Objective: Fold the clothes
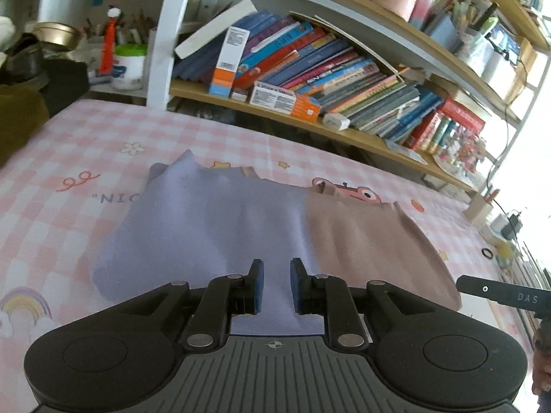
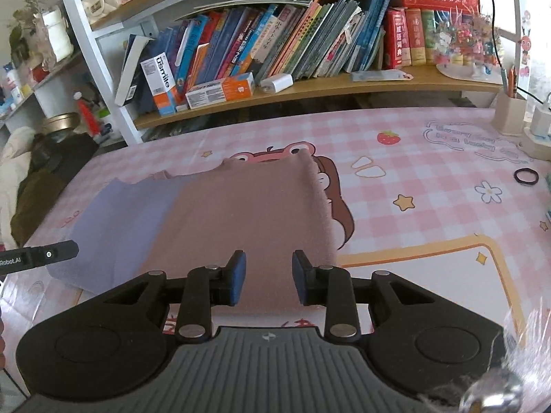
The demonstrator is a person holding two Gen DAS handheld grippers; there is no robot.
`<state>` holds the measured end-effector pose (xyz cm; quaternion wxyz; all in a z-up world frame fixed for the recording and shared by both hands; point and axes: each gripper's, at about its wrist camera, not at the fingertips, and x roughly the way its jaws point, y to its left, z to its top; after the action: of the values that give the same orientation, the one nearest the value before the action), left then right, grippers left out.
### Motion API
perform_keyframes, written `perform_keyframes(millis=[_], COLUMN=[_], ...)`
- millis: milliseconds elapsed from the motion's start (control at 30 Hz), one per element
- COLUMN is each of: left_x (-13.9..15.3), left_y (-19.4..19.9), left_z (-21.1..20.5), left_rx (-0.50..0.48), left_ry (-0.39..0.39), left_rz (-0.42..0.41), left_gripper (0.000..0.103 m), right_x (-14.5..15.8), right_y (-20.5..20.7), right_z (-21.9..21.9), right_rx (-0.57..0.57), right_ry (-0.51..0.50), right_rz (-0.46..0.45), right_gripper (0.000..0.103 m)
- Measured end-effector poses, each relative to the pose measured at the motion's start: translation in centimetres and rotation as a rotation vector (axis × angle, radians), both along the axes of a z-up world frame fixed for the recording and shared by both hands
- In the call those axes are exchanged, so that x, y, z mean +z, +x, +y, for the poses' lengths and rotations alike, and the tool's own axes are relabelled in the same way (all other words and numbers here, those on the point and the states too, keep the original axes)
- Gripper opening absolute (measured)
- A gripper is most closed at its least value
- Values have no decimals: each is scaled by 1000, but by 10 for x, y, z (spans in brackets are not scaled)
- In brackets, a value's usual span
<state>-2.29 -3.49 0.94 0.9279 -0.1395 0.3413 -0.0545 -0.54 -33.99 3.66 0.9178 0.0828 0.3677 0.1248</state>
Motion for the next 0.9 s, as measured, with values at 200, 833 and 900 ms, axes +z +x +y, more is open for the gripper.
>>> perform_keyframes(millis=[200,833,900], left_x=[-2,-13,-17], left_y=[-12,-31,-29], left_z=[-34,-42,-31], left_rx=[46,250,277], left_ry=[16,20,17], left_rz=[22,75,95], left_gripper=[19,20,20], right_x=[-3,-23,-23], right_y=[5,19,21], right_z=[-24,-58,-58], right_rx=[60,84,63], right_ry=[19,52,61], right_rz=[-2,67,86], right_gripper=[28,32,41])
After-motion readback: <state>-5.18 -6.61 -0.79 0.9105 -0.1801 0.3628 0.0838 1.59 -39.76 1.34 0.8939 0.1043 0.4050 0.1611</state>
